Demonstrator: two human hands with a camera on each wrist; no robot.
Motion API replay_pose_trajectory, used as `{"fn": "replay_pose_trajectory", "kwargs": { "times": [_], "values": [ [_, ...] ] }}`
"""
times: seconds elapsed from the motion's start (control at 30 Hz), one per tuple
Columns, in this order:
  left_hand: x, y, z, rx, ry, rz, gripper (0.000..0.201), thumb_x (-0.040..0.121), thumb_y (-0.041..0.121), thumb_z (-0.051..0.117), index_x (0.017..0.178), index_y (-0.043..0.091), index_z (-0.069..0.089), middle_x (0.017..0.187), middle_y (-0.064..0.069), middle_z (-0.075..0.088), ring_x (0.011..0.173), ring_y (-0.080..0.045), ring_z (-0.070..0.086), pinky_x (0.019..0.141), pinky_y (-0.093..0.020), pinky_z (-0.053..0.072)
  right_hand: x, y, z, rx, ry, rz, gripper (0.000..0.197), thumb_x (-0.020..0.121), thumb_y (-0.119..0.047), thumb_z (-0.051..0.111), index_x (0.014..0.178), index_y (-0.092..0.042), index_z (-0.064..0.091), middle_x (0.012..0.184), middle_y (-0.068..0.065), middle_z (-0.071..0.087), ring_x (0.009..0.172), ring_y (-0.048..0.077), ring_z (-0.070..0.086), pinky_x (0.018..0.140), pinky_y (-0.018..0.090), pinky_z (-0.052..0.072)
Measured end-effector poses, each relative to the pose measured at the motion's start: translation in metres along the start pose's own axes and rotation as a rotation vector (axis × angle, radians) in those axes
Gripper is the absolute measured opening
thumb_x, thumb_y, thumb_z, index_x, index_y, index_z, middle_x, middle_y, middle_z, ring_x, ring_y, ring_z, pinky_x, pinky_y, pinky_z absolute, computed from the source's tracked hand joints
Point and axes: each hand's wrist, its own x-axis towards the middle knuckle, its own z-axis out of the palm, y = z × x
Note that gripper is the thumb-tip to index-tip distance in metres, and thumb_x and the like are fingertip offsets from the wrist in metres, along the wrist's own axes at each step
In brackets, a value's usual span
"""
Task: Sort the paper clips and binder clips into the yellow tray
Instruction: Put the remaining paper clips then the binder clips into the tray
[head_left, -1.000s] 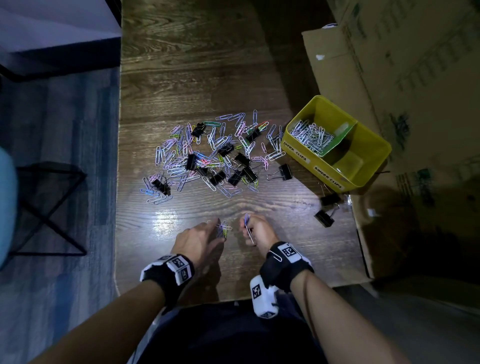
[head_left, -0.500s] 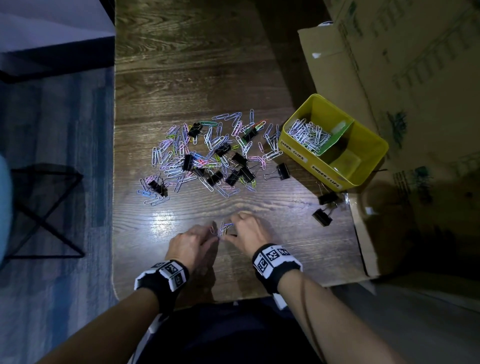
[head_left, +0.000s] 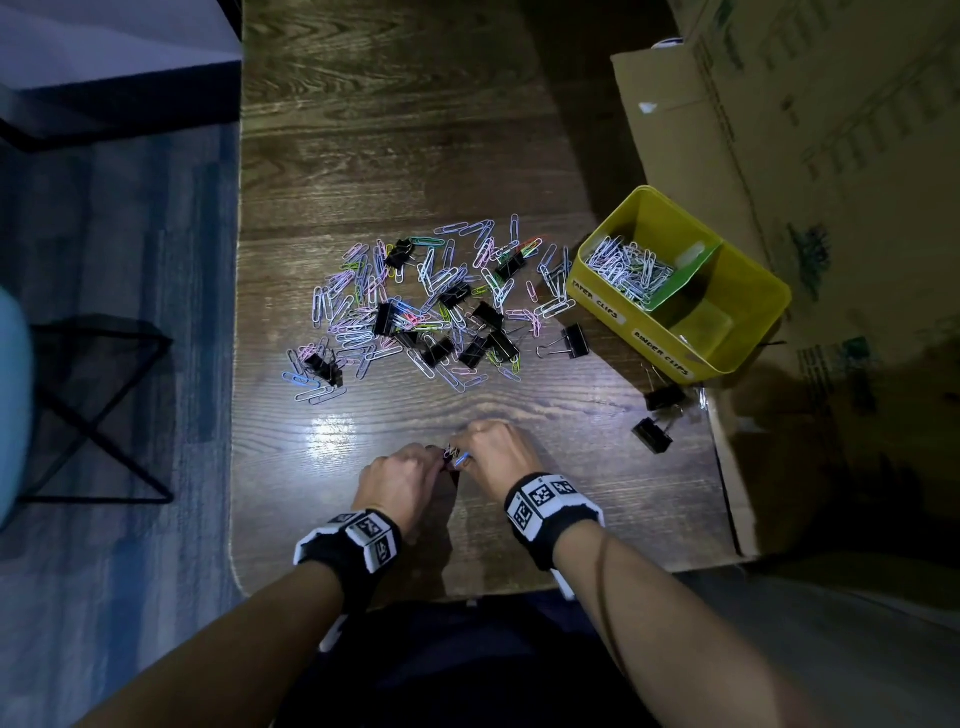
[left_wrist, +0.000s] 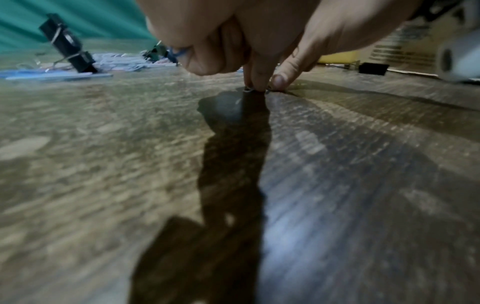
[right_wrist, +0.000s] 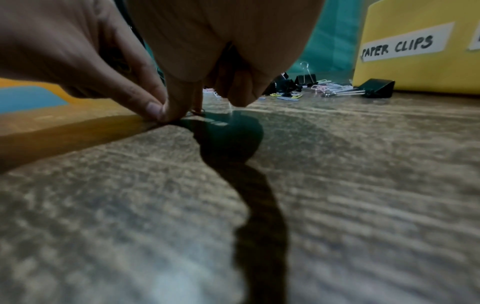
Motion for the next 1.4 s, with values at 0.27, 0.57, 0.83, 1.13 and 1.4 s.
{"fn": "replay_pose_trajectory", "kwargs": {
  "times": [0.27,0.57,0.83,1.13,1.4],
  "values": [
    [0.001,0.005,-0.005,-0.148,-0.005,-0.048,0.013,0.091,0.031,0.048,0.098,0.025,0.057,0.105,-0.006,0.064,0.095,-0.031,0.060,0.077,-0.035,0.046,0.010,-0.007,-0.016,0.105,-0.067,0.070,0.025,0.079,-0.021,0.072,0.097,-0.004,0.067,0.098,0.020,0.067,0.094,0.034,0.064,0.078,0.037,0.052],
    [0.003,0.011,-0.018,0.055,-0.159,0.047,0.021,0.096,0.026,0.030,0.106,0.012,0.043,0.104,-0.012,0.061,0.094,-0.034,0.061,0.070,-0.036,0.039,0.003,0.006,-0.024,0.240,-0.186,0.177,0.017,0.079,-0.024,0.075,0.078,-0.008,0.069,0.078,0.003,0.066,0.072,0.017,0.057,0.062,0.024,0.038],
    [0.024,0.028,-0.055,-0.099,-0.213,0.039,0.022,0.095,0.024,0.040,0.097,0.004,0.050,0.097,-0.022,0.063,0.092,-0.035,0.061,0.068,-0.033,0.039,-0.026,0.025,-0.075,0.987,0.139,0.370,0.016,0.080,-0.019,0.074,0.073,-0.013,0.062,0.083,-0.002,0.066,0.081,0.008,0.060,0.074,0.023,0.044],
    [0.125,0.177,-0.161,-1.189,-0.286,-0.053,0.027,0.086,0.018,0.035,0.059,0.019,0.036,0.046,0.005,0.027,0.032,-0.008,0.018,0.037,-0.009,0.010,-0.009,0.094,-0.192,1.295,0.647,0.554,0.023,0.090,-0.022,0.064,0.070,-0.018,0.053,0.051,-0.006,0.037,0.040,0.007,0.031,0.039,0.021,0.025],
    [0.183,0.258,-0.166,-1.120,-0.179,-0.085,0.022,0.080,0.011,0.043,0.059,0.011,0.041,0.054,-0.005,0.035,0.042,-0.016,0.032,0.043,-0.016,0.029,0.039,0.132,-0.222,1.233,0.679,0.798,0.022,0.082,-0.018,0.056,0.063,-0.008,0.052,0.056,0.010,0.058,0.054,0.026,0.056,0.055,0.036,0.055]
  ]
}}
